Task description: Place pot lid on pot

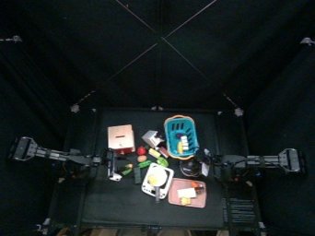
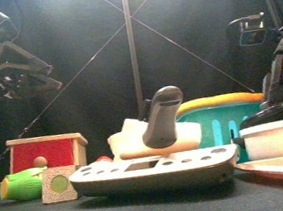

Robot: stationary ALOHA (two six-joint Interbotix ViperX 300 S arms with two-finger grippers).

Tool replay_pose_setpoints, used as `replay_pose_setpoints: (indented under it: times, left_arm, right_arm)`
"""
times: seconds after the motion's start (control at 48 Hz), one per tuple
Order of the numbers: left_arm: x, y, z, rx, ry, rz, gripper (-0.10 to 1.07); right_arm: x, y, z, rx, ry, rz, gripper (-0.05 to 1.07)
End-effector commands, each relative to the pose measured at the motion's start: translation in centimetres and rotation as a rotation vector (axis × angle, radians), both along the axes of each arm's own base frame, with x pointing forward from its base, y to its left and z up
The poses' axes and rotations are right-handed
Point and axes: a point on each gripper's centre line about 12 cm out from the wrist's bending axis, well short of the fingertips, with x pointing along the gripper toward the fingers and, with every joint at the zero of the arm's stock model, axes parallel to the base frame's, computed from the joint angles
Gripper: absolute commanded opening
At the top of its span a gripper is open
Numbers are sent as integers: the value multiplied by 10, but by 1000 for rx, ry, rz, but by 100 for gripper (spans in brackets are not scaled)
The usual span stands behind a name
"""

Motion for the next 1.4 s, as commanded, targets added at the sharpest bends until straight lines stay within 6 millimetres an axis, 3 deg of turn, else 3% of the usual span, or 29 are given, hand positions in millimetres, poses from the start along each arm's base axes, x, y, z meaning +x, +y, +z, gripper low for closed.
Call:
replay_pose_setpoints:
  times: [0.0,1.062,1.375]
  left_arm:
    - [2,0,4,1,-15,-1,85]
    - [2,0,4,1,-14,-1,85]
    - [2,0,4,0,-14,0,85]
  right_arm:
    - [3,-2,5,-3,-23,-7,71]
    - [3,-6,-12,15,35,-40,72]
    - [1,-4,-14,36,53,-42,81]
